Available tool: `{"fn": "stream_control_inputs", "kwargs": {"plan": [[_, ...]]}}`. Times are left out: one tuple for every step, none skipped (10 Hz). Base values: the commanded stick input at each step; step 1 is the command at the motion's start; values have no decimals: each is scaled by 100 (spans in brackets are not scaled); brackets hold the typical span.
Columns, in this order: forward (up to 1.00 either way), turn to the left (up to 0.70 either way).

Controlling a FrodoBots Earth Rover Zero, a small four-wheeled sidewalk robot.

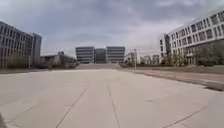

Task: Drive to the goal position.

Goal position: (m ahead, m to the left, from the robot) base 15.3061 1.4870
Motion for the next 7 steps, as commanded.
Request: {"fn": "stream_control_inputs", "kwargs": {"plan": [[70, 0], [70, 0], [70, 0], [70, 0], [70, 0], [70, 0], [70, 0]]}}
